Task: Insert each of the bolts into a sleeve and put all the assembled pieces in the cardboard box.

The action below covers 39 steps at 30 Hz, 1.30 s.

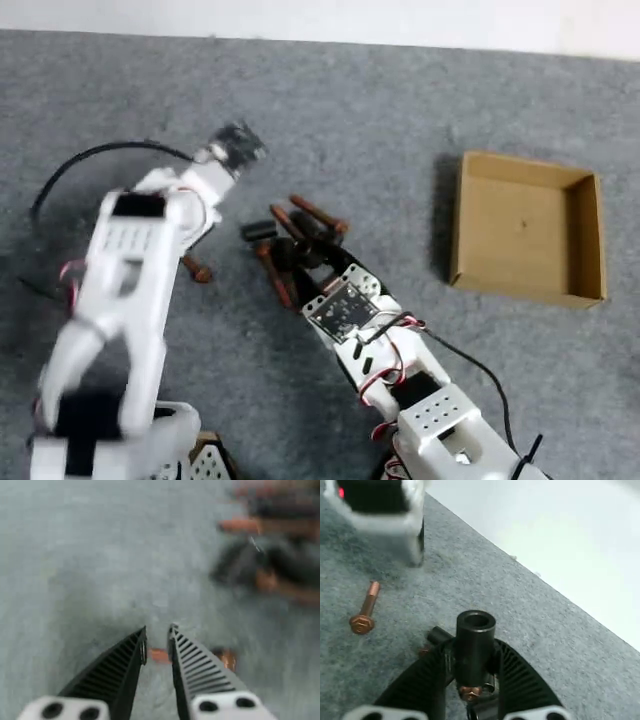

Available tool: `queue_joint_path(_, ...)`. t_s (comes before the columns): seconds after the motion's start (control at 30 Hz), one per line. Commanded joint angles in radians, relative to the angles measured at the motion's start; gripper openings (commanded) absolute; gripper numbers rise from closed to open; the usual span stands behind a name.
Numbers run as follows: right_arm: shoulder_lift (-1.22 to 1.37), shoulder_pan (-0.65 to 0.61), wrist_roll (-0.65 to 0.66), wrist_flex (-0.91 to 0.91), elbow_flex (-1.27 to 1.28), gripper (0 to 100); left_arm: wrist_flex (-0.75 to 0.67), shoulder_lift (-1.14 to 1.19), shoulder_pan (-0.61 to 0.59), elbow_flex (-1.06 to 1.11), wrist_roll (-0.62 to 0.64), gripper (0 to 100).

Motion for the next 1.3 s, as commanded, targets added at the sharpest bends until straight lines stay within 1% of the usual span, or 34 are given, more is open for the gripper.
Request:
queue_joint_path(0.0, -0.015, 0.013, 0.006, -0.035, 0.042, 0.3, 0.278, 0.165, -0.018, -0.168, -0.572, 8)
queue_joint_path(0.03, -0.015, 0.013, 0.006, -0.035, 0.042, 0.3, 0.374, 0.202, -0.035, -0.216, -0.690, 8)
queue_joint_path(0.07, -0.015, 0.016, 0.006, -0.035, 0.042, 0.3, 0.474, 0.239, -0.047, -0.277, -0.767, 9)
queue_joint_path(0.1, -0.015, 0.021, 0.006, -0.035, 0.042, 0.3, 0.563, 0.275, -0.058, -0.346, -0.815, 9)
queue_joint_path(0.17, -0.015, 0.025, 0.006, -0.035, 0.042, 0.3, 0.698, 0.341, -0.081, -0.501, -0.867, 14)
queue_joint_path(0.23, -0.015, 0.028, 0.006, -0.035, 0.042, 0.3, 0.767, 0.412, -0.087, -0.611, -0.873, 20)
queue_joint_path(0.3, -0.015, 0.028, 0.006, -0.035, 0.042, 0.3, 0.769, 0.478, -0.088, -0.654, -0.876, 24)
queue_joint_path(0.4, -0.015, 0.028, 0.006, -0.035, 0.042, 0.3, 0.767, 0.559, -0.084, -0.697, -0.881, 22)
queue_joint_path(0.5, -0.015, 0.028, 0.006, -0.035, 0.042, 0.3, 0.767, 0.621, -0.082, -0.727, -0.954, 22)
queue_joint_path(0.6, -0.015, 0.028, 0.006, -0.035, 0.042, 0.3, 0.767, 0.679, -0.076, -0.754, -0.976, 22)
queue_joint_path(1.17, -0.015, 0.028, 0.006, -0.035, 0.042, 0.3, 0.766, 1.040, -0.071, -1.109, -0.971, 22)
queue_joint_path(1.2, -0.015, 0.028, 0.006, -0.035, 0.042, 0.3, 0.766, 1.070, -0.071, -1.136, -0.968, 22)
queue_joint_path(1.27, -0.015, 0.028, 0.006, -0.035, 0.042, 0.3, 0.766, 1.124, -0.071, -1.198, -0.924, 22)
